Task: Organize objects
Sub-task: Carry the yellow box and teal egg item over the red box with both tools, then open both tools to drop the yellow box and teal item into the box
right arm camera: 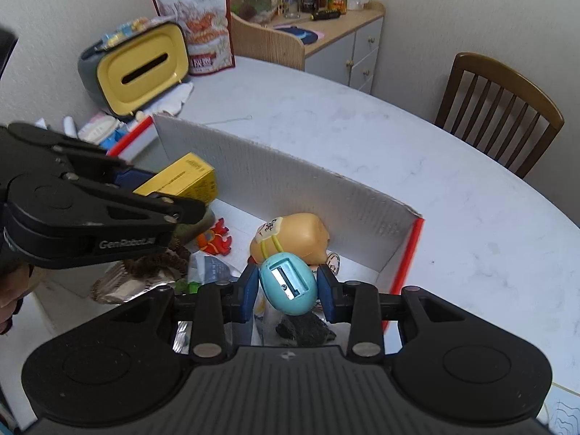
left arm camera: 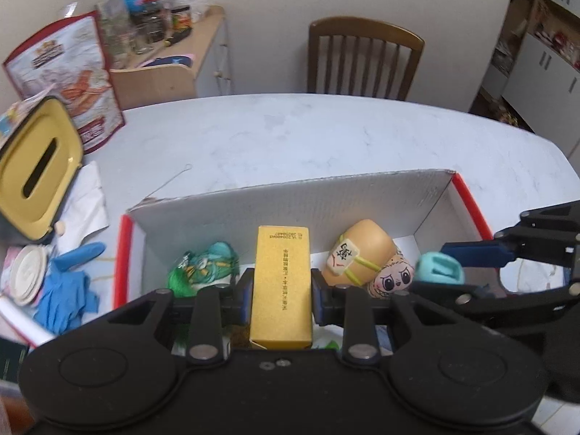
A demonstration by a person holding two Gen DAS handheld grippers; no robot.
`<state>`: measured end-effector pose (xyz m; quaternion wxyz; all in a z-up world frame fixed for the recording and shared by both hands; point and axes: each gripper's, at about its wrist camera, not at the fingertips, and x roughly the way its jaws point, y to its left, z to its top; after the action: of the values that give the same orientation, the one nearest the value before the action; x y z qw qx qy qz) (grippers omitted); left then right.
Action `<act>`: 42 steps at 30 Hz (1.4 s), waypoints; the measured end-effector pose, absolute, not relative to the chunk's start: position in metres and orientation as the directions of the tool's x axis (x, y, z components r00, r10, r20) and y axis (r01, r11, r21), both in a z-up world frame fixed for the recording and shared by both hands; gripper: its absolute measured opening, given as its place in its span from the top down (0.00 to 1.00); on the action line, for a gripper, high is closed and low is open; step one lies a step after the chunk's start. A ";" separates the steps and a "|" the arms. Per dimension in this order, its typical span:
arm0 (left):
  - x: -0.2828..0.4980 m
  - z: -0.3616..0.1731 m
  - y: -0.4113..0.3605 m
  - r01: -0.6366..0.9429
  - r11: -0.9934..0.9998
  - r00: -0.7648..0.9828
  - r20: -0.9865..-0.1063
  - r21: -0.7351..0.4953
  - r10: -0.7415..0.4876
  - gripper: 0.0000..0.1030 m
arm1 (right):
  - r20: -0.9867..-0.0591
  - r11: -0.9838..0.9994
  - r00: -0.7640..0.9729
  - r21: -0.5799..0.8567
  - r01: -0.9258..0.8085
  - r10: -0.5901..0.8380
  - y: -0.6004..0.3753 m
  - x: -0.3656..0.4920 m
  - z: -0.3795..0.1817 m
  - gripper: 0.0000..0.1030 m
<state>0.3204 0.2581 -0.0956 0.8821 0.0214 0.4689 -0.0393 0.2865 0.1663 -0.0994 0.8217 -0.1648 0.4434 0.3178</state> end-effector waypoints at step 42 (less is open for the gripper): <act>0.333 -0.110 0.258 0.170 0.985 0.437 -0.894 -0.030 -0.103 0.50 | -0.858 0.747 0.384 -0.002 -0.665 0.340 0.179 0.273 -0.100 0.45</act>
<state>0.3335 0.2580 -0.1101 0.8470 0.0320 0.5245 -0.0805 0.2731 0.1793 -0.0998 0.8130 -0.1765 0.4609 0.3089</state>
